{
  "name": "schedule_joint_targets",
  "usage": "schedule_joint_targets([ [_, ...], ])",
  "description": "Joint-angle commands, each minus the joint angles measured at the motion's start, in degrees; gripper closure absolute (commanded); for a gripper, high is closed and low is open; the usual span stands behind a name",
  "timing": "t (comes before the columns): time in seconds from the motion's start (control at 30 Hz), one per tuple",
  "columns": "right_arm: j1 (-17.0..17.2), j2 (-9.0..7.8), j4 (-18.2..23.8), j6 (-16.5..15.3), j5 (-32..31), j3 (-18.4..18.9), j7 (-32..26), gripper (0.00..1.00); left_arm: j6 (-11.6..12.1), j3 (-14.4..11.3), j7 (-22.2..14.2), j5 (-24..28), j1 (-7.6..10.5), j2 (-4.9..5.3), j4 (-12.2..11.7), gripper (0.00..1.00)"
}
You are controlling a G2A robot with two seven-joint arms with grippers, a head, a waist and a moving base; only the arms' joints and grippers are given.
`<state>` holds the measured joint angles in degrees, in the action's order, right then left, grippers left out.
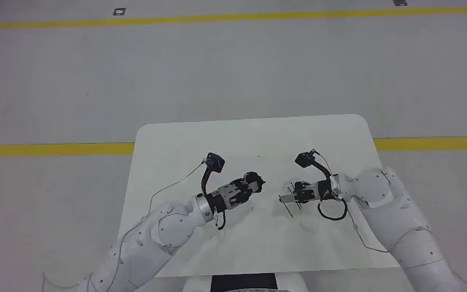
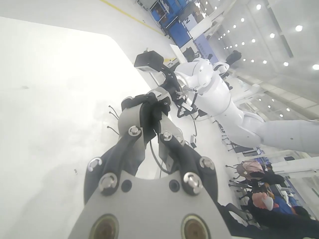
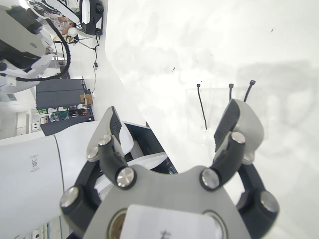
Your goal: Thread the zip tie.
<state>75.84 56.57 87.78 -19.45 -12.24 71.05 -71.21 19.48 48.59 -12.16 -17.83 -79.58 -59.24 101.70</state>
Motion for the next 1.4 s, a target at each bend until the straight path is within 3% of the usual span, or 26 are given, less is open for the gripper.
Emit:
schedule_joint_targets([
  [0.0, 0.01, -0.11, 0.07, -0.03, -0.83, -0.35, 0.51, 0.0, 0.0, 0.0, 0.0, 0.0, 0.0, 0.0, 0.0, 1.0],
  [0.27, -2.08, -1.19, 1.78, -0.03, -0.59, -2.67, -5.72, 0.0, 0.0, 0.0, 0.0, 0.0, 0.0, 0.0, 0.0, 1.0],
  [0.6, -1.82, -1.25, 1.56, -0.03, -0.45, -2.68, -4.31, 0.0, 0.0, 0.0, 0.0, 0.0, 0.0, 0.0, 0.0, 1.0],
  [0.97, -3.05, -2.6, 3.41, -0.03, -4.59, -4.11, -6.39, 0.0, 0.0, 0.0, 0.0, 0.0, 0.0, 0.0, 0.0, 1.0],
  [1.03, -3.46, -2.75, 3.8, -0.03, -5.99, -5.44, -6.53, 0.18, 0.0, 0.0, 0.0, 0.0, 0.0, 0.0, 0.0, 1.0],
  [1.1, -3.82, -2.84, 3.8, -0.03, -6.92, -6.49, -6.13, 0.51, 0.0, 0.0, 0.0, 0.0, 0.0, 0.0, 0.0, 1.0],
  [1.23, -4.57, -3.05, 4.04, -0.03, -8.12, -8.52, -5.26, 0.61, 0.0, 0.0, 0.0, 0.0, 0.0, 0.0, 0.0, 1.0],
  [1.37, -5.31, -3.29, 2.9, -0.03, -8.66, -9.98, -3.75, 0.64, 0.0, 0.0, 0.0, 0.0, 0.0, 0.0, 0.0, 1.0],
])
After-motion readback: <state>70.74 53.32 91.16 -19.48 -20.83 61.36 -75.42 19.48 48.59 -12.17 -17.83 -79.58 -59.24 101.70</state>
